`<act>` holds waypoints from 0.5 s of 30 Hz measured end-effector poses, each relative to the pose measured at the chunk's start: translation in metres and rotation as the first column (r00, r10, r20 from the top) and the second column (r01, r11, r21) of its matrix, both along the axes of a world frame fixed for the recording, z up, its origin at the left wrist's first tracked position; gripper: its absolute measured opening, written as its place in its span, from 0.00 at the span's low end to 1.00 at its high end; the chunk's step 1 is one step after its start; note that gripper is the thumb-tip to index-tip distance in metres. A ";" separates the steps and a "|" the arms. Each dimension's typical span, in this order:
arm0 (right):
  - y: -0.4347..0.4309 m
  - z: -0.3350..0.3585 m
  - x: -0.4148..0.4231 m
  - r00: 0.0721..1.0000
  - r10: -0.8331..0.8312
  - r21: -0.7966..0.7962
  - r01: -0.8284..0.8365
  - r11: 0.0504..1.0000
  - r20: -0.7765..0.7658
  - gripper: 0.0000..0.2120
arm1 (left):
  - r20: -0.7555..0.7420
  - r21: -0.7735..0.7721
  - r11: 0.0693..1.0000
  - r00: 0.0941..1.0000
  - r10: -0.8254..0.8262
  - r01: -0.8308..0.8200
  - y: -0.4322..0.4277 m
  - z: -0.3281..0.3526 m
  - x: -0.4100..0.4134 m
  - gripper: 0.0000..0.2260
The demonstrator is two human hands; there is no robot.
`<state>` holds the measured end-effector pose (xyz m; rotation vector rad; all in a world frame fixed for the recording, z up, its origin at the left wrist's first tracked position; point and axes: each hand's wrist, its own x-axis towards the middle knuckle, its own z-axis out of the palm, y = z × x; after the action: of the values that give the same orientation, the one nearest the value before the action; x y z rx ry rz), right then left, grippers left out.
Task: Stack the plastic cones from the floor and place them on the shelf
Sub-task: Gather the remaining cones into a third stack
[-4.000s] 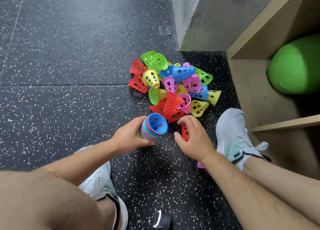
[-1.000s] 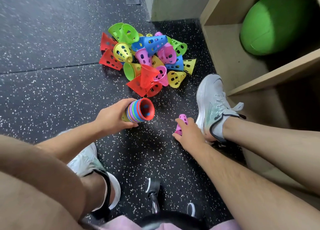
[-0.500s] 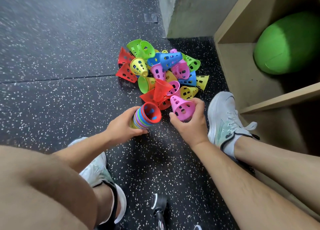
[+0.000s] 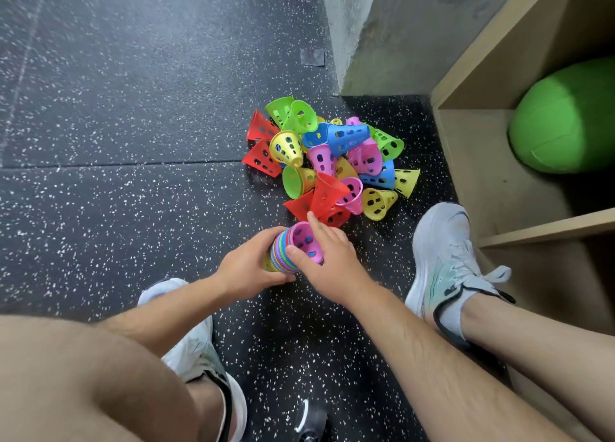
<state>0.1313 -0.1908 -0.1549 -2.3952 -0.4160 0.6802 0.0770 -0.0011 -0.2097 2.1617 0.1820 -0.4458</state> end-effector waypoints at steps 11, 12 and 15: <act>0.013 0.000 0.047 0.876 -0.286 0.171 0.237 0.956 0.388 0.23 | -0.034 -0.098 0.989 0.993 0.109 -0.112 0.014 0.000 0.014 0.38; 0.013 0.000 0.054 0.852 -0.316 0.159 0.274 0.948 0.418 0.21 | -0.031 -0.092 0.988 0.992 0.122 -0.124 0.016 0.001 0.017 0.37; 0.014 0.000 0.071 0.835 -0.369 0.138 0.343 0.929 0.408 0.22 | -0.016 -0.088 0.983 0.986 0.163 -0.164 0.021 0.003 0.025 0.35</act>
<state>0.2025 -0.1773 -0.1548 -2.4626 -0.1478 -0.0344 0.1020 0.0196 -0.2064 2.0393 0.3358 -0.3619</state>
